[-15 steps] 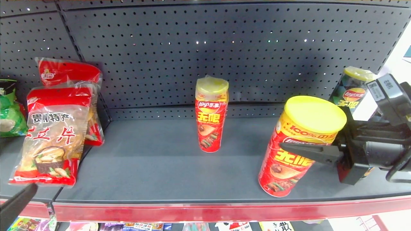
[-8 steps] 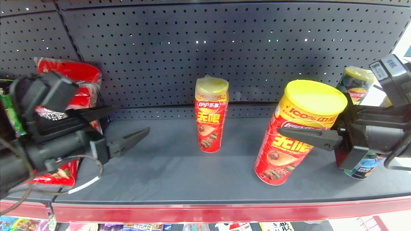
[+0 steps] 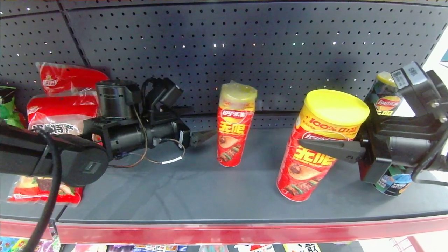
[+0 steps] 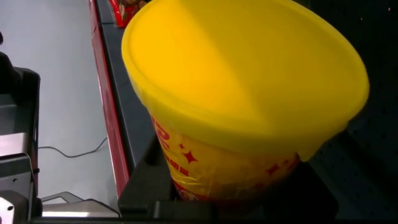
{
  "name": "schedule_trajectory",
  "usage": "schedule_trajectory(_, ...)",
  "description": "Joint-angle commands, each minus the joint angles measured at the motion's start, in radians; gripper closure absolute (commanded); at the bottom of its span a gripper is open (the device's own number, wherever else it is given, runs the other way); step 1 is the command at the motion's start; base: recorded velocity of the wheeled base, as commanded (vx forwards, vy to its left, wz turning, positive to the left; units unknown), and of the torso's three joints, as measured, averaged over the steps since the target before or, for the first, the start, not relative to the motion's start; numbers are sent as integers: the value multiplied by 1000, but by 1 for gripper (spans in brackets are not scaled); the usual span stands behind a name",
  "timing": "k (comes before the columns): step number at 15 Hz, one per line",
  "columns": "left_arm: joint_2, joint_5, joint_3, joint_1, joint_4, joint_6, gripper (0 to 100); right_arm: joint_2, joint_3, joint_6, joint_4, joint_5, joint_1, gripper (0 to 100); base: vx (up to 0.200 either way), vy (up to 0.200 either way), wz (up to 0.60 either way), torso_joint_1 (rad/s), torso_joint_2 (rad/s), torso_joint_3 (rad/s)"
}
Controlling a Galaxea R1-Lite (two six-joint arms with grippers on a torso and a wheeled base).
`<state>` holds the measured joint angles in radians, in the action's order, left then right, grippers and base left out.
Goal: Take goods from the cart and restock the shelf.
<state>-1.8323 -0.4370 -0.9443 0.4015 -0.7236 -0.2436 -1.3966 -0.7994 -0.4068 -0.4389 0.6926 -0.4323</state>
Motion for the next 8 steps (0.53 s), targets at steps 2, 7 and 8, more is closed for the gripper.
schedule_trajectory(2,-4,-3,19,33,-7,3,0,-22,0,0,-3,-1,1,100,0,0,0,0,0,0)
schedule_trajectory(7,31,-8,67,2,-8,7,0,-56,-3,0,-23,-1,1,100,0,0,0,0,0,0)
schedule_trajectory(8,21,-8,55,5,-8,17,0,-58,-3,0,-24,-2,1,100,0,0,0,0,0,0)
